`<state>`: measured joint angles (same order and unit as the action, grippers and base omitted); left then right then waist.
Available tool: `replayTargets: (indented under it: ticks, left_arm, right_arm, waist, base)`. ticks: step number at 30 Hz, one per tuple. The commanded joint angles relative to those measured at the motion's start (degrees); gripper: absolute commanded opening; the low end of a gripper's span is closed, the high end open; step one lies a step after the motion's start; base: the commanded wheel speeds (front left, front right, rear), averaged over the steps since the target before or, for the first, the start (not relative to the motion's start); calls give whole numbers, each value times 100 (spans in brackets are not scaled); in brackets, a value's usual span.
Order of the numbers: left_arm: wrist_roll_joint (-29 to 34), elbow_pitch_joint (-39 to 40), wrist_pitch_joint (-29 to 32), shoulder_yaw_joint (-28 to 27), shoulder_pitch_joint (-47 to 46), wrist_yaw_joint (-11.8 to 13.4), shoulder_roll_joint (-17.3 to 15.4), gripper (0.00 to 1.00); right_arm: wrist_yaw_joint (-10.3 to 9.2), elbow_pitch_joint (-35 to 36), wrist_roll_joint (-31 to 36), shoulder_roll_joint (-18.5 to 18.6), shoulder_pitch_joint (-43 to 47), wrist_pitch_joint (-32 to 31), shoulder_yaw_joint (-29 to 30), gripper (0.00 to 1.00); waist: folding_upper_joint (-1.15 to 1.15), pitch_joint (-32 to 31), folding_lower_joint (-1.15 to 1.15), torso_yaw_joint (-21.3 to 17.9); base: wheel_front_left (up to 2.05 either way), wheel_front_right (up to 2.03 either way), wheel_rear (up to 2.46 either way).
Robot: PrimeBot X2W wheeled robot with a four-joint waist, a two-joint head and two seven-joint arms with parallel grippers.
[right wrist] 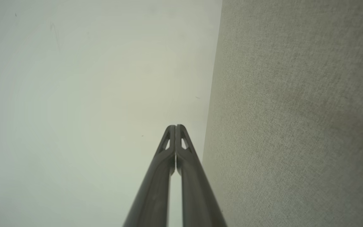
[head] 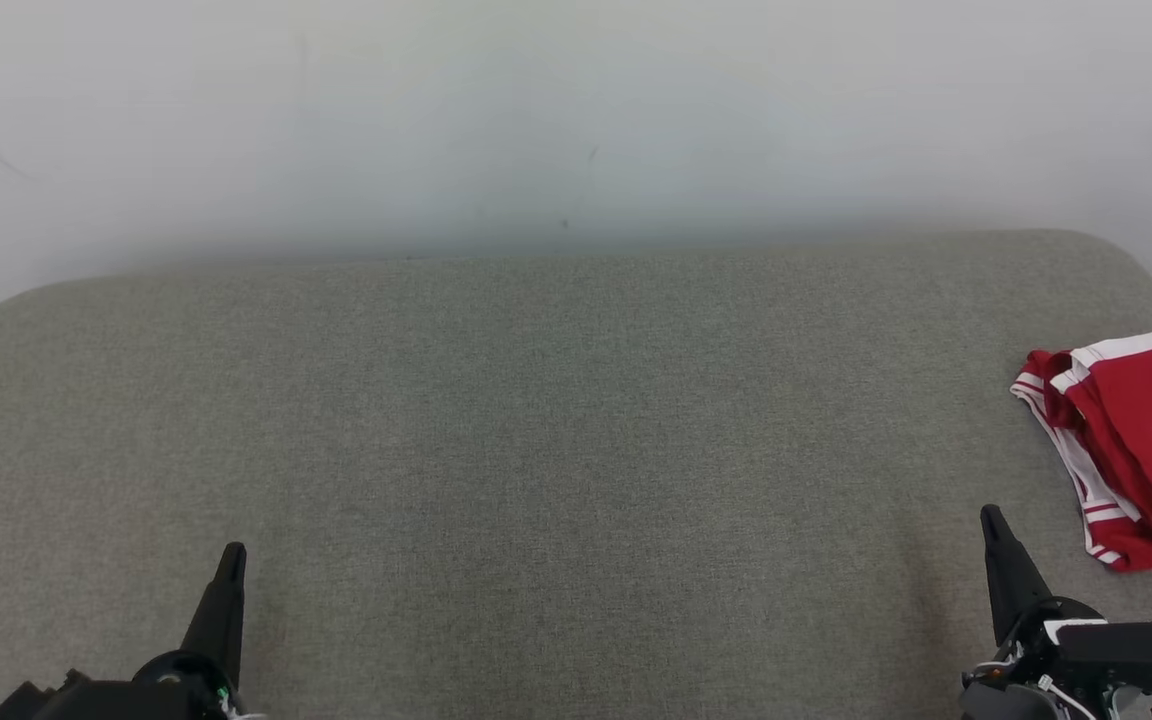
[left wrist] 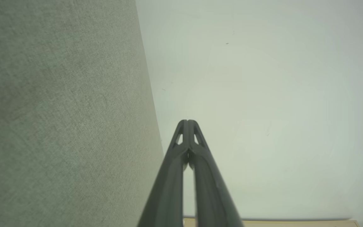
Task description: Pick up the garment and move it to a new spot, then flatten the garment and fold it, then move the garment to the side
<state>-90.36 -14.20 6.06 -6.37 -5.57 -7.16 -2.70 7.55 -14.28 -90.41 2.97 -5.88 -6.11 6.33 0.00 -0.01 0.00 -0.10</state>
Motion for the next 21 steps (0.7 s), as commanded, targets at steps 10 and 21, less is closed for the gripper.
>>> replayTargets:
  ticks: [10,21]
  left_arm:
    - [-219,22,67,-25,-105,-41,-32,0]
    - [-219,22,67,-25,-105,-41,-32,0]
  right_arm:
    - [-12,37,-203,-17,-57,-60,34,0]
    - [-13,38,-204,-16,-57,-59,33,0]
  waist:
    - [0,19,0,10]
    - [0,19,0,10]
  base:
    - [0,0,0]
    - [0,0,0]
